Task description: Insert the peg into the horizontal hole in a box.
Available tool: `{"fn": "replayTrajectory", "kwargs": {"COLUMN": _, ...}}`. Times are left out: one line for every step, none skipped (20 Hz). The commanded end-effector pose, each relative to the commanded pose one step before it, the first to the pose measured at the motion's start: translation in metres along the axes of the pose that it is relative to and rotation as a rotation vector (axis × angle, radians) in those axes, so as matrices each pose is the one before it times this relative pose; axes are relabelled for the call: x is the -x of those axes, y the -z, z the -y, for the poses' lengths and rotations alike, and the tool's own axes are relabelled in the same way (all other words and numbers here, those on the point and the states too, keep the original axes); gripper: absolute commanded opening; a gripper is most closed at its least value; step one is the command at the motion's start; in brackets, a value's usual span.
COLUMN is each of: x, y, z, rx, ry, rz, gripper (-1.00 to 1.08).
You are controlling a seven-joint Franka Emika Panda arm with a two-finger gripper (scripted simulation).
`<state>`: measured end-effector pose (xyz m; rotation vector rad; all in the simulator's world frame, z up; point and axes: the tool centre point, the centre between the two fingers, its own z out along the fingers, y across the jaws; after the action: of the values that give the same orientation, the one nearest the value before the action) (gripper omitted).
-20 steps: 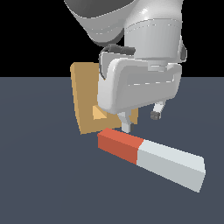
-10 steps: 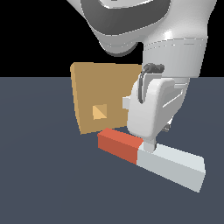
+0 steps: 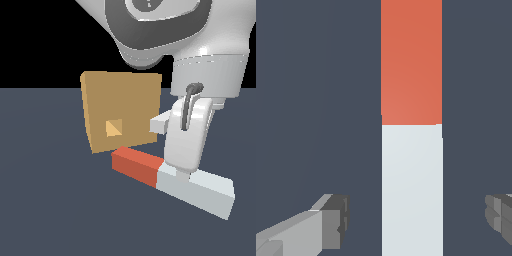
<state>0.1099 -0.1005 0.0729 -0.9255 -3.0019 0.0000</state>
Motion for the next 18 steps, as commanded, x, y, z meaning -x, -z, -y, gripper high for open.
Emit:
{"fn": "replayTrajectory", "kwargs": {"x": 0.00090, "y": -0.00037, "z": -0.00068, "rx": 0.00016, "ry": 0.00605, "rz": 0.00025, "gripper": 1.00}}
{"fn": "replayTrajectory", "kwargs": {"x": -0.00057, "y": 0.00012, "z": 0.00044, "rx": -0.00015, "ry": -0.00364, "rz": -0.00027, "gripper": 1.00}}
{"fn": "replayTrajectory", "kwargs": {"x": 0.00001, "y": -0.00039, "z": 0.00002, "rx": 0.00000, "ry": 0.00000, "rz": 0.00000, "gripper": 1.00}}
{"fn": "replayTrajectory", "kwargs": {"x": 0.00003, "y": -0.00115, "z": 0.00005, "rx": 0.00000, "ry": 0.00000, "rz": 0.00000, "gripper": 1.00}}
{"fn": "replayTrajectory", "kwargs": {"x": 0.00004, "y": -0.00192, "z": 0.00009, "rx": 0.00000, "ry": 0.00000, "rz": 0.00000, "gripper": 1.00}}
{"fn": "replayTrajectory", "kwargs": {"x": 0.00005, "y": -0.00268, "z": 0.00012, "rx": 0.00000, "ry": 0.00000, "rz": 0.00000, "gripper": 1.00}}
{"fn": "replayTrajectory", "kwargs": {"x": -0.00017, "y": -0.00340, "z": -0.00029, "rx": -0.00002, "ry": 0.00069, "rz": 0.00006, "gripper": 1.00}}
{"fn": "replayTrajectory", "kwargs": {"x": 0.00006, "y": -0.00418, "z": 0.00021, "rx": 0.00000, "ry": 0.00000, "rz": 0.00000, "gripper": 1.00}}
{"fn": "replayTrajectory", "kwargs": {"x": -0.00027, "y": -0.00486, "z": -0.00038, "rx": -0.00004, "ry": 0.00097, "rz": 0.00008, "gripper": 1.00}}
{"fn": "replayTrajectory", "kwargs": {"x": 0.00004, "y": -0.00561, "z": 0.00031, "rx": 0.00000, "ry": 0.00000, "rz": 0.00000, "gripper": 1.00}}
{"fn": "replayTrajectory", "kwargs": {"x": -0.00030, "y": -0.00611, "z": -0.00029, "rx": -0.00004, "ry": 0.00097, "rz": 0.00008, "gripper": 1.00}}
{"fn": "replayTrajectory", "kwargs": {"x": 0.00002, "y": -0.00555, "z": 0.00032, "rx": 0.00000, "ry": 0.00000, "rz": 0.00000, "gripper": 1.00}}
{"fn": "replayTrajectory", "kwargs": {"x": -0.00029, "y": -0.00467, "z": -0.00038, "rx": -0.00004, "ry": 0.00097, "rz": 0.00008, "gripper": 1.00}}
{"fn": "replayTrajectory", "kwargs": {"x": 0.00006, "y": -0.00388, "z": 0.00019, "rx": 0.00000, "ry": 0.00000, "rz": 0.00000, "gripper": 1.00}}
{"fn": "replayTrajectory", "kwargs": {"x": -0.00012, "y": -0.00300, "z": -0.00033, "rx": -0.00001, "ry": 0.00069, "rz": 0.00005, "gripper": 1.00}}
{"fn": "replayTrajectory", "kwargs": {"x": 0.00015, "y": -0.00220, "z": 0.00004, "rx": 0.00000, "ry": 0.00000, "rz": 0.00000, "gripper": 1.00}}
{"fn": "replayTrajectory", "kwargs": {"x": 0.00021, "y": -0.00136, "z": -0.00005, "rx": 0.00000, "ry": 0.00000, "rz": 0.00000, "gripper": 1.00}}
{"fn": "replayTrajectory", "kwargs": {"x": 0.00028, "y": -0.00052, "z": -0.00014, "rx": 0.00000, "ry": 0.00000, "rz": 0.00000, "gripper": 1.00}}
